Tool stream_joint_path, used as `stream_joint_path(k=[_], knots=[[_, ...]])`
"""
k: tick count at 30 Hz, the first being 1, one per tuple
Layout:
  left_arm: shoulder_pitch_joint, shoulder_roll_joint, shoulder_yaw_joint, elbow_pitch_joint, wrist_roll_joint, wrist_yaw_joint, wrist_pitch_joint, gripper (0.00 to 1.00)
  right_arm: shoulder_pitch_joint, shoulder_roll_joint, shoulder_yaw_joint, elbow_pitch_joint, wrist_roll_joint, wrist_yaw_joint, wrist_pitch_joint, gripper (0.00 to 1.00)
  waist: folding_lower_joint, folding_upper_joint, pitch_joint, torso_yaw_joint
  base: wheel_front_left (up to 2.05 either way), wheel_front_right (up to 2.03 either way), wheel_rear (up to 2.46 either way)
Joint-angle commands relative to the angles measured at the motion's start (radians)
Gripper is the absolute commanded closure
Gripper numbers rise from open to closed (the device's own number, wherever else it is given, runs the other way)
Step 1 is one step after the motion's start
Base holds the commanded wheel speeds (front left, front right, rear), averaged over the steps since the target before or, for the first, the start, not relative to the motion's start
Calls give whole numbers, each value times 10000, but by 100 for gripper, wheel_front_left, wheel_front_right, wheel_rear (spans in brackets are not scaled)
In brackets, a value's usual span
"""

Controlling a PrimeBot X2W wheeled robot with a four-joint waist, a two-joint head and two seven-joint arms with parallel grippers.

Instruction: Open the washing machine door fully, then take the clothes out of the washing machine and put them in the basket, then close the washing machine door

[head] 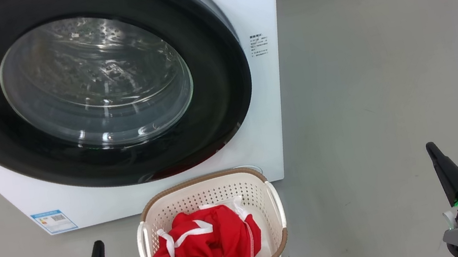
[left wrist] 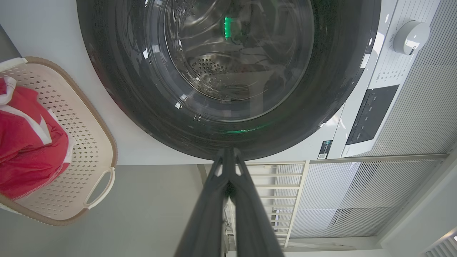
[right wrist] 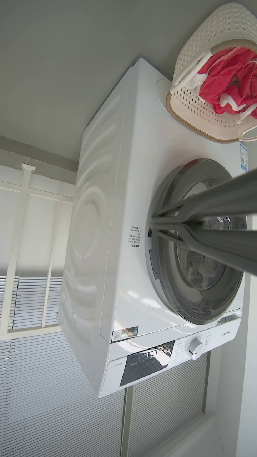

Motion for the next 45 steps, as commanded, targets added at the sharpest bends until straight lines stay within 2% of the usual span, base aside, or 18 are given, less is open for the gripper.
stream_joint_path(k=[1, 45], knots=[[-403, 110, 363, -209, 14, 4, 74, 100, -407, -40, 116, -299, 15, 6, 52, 100, 0, 0, 0, 0, 0, 0, 0], [-409, 65, 428, -207, 68, 4, 126, 100, -409, -28, 98, -298, 0, 6, 66, 100, 0, 0, 0, 0, 0, 0, 0]])
